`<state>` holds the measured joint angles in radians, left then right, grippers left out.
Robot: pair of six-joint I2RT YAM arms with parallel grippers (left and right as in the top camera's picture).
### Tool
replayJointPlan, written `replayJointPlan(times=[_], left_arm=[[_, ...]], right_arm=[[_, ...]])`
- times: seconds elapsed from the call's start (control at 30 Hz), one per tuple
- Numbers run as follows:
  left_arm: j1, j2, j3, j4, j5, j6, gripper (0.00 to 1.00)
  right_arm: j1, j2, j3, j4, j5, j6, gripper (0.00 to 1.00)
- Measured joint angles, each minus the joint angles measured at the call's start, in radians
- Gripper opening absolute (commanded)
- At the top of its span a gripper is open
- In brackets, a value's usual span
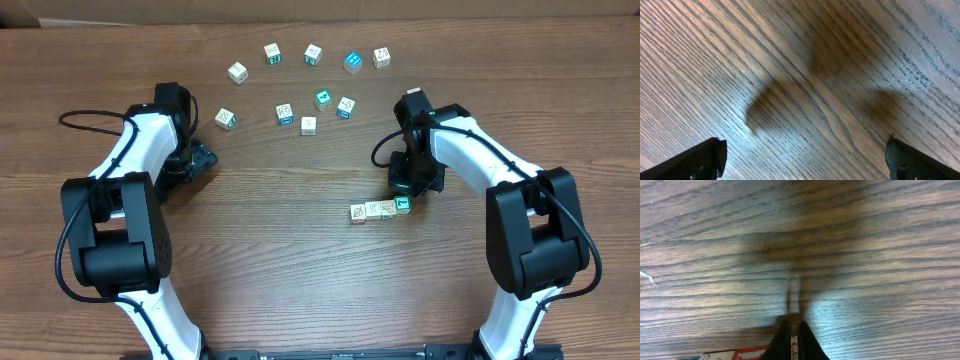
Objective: Form a horizontal line
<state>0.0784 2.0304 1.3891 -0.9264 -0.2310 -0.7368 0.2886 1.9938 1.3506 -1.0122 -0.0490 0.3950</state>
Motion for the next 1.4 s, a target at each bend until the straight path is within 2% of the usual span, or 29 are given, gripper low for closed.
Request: replayJointPlan(times=[1.4], left_arm=[[0.000, 0.000, 0.000, 0.000, 0.000, 0.000, 1.00]], right_arm=[[0.000, 0.000, 0.000, 0.002, -0.021, -0.003, 0.04]])
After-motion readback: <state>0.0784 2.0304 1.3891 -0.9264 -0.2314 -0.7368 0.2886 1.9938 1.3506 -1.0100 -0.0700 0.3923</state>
